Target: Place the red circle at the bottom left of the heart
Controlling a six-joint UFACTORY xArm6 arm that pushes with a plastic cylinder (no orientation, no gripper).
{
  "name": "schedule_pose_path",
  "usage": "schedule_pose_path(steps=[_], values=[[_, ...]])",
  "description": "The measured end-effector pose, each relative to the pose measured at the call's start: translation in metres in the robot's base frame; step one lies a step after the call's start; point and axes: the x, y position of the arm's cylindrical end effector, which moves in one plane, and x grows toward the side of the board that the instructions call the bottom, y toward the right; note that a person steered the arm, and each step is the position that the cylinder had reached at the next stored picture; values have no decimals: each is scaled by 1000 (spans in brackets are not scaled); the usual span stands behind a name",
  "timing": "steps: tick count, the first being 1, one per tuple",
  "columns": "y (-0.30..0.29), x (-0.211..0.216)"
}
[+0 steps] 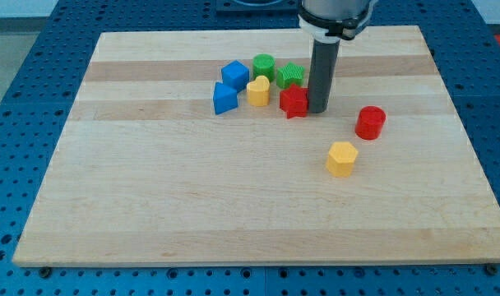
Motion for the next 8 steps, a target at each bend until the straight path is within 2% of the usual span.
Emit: schedule_pose_path(steps=[1,4,5,6,8], values=[[5,0],[111,-7],[130,16],[131,34],[91,37]])
